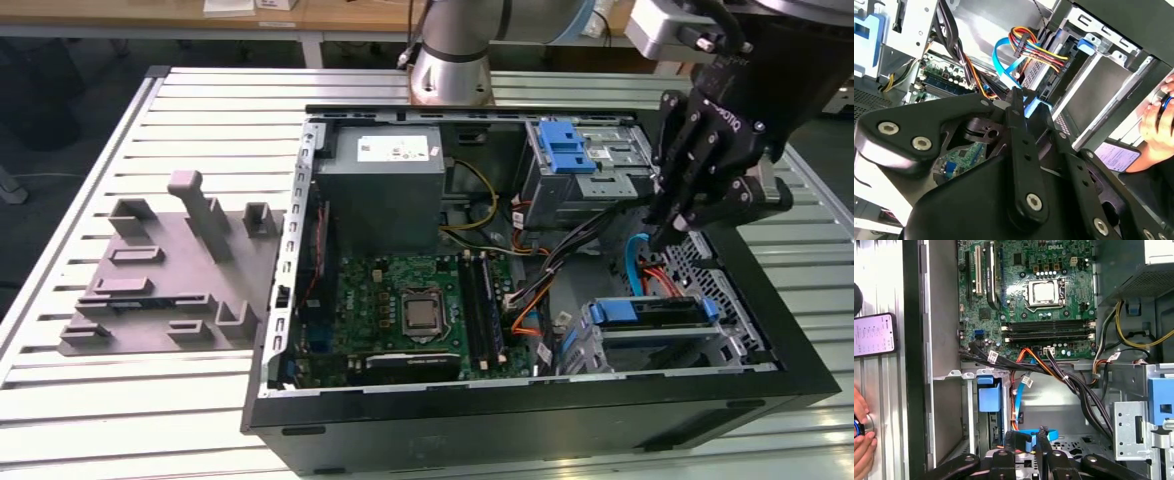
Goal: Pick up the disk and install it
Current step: 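Insert the second disk wire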
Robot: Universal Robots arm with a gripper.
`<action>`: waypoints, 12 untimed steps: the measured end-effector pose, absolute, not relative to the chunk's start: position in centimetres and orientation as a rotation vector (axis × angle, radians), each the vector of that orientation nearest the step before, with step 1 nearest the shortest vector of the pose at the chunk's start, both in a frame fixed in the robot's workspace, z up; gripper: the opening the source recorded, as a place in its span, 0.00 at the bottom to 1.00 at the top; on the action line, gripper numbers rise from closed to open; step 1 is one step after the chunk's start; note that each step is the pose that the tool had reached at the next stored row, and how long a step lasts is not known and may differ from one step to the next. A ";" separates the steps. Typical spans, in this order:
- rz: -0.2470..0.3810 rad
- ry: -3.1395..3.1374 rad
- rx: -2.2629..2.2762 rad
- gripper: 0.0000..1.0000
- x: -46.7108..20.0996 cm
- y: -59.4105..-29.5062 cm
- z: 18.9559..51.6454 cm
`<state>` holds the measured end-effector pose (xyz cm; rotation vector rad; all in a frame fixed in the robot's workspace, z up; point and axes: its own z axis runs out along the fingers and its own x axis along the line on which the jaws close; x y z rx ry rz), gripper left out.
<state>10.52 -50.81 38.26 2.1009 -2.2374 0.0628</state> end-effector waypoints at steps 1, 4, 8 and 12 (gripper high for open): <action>0.063 -2.237 2.101 0.31 10.5 -50.8 38.1; 0.069 -2.235 2.098 0.31 10.5 -50.8 37.7; 0.077 -2.231 2.094 0.31 10.5 -50.8 37.1; 0.083 -2.228 2.092 0.31 10.5 -50.8 37.0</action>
